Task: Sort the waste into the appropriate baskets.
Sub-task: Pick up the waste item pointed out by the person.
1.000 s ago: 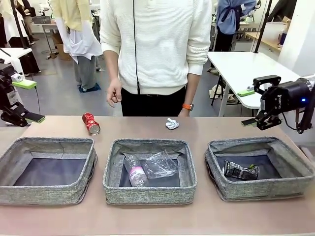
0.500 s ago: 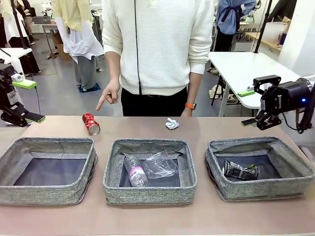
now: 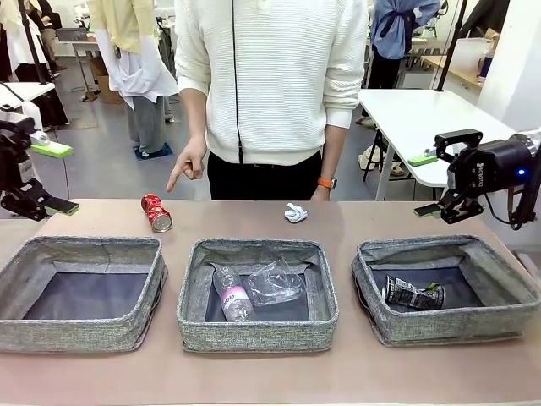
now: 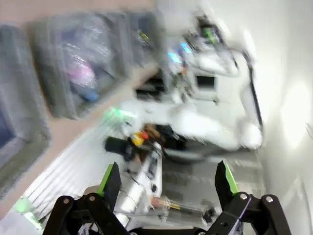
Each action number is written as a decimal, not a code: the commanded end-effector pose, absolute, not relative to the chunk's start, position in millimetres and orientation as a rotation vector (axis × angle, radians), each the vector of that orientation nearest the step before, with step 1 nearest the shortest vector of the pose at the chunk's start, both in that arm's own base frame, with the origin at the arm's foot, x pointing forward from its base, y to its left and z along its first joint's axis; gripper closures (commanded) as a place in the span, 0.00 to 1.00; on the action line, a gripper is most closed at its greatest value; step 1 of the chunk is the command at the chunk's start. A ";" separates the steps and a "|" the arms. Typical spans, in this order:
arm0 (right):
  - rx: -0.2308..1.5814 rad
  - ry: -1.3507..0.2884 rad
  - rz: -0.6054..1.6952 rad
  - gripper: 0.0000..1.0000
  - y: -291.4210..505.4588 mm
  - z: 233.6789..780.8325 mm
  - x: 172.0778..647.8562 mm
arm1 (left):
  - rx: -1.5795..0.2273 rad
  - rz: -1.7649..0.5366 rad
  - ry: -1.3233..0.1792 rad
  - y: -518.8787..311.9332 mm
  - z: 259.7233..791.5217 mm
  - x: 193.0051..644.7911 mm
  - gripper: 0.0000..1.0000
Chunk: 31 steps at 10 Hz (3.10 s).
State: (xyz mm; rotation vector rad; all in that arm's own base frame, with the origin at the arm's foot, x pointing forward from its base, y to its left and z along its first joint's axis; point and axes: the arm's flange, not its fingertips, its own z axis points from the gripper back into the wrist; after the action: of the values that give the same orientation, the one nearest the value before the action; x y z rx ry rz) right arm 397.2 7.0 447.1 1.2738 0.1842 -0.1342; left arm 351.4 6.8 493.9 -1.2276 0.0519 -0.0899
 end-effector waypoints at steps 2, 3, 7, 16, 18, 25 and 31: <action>1.272 0.184 -0.107 0.00 3.9 449.5 396.9 | -0.351 0.335 -0.023 -51.7 522.1 406.8 0.00; 1.272 0.184 -0.107 0.00 3.9 449.5 396.9 | -0.150 0.476 -0.106 -67.0 520.9 428.1 0.00; 1.272 0.184 -0.107 0.00 3.9 449.5 396.9 | 0.182 0.462 -0.391 -93.1 513.3 447.9 0.00; 1.272 0.184 -0.107 0.00 3.9 449.5 396.9 | -0.125 0.195 -0.227 -120.4 437.8 564.1 0.00; 1.272 0.184 -0.107 0.00 3.9 449.5 396.9 | -0.044 0.178 -0.203 -116.1 398.2 591.9 0.00; 1.272 0.184 -0.107 0.00 3.9 449.5 396.9 | -0.028 0.265 -0.208 -128.2 322.3 630.3 0.00; 1.272 0.184 -0.107 0.00 3.9 449.5 396.9 | 0.032 0.293 -0.210 -128.5 314.6 634.9 0.59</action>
State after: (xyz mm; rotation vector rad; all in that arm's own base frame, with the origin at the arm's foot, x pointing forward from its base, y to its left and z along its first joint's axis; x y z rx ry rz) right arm 397.0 6.7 447.2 1.2739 0.1849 -0.1336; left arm 630.2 -125.0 313.5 -0.0196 -0.2068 0.2772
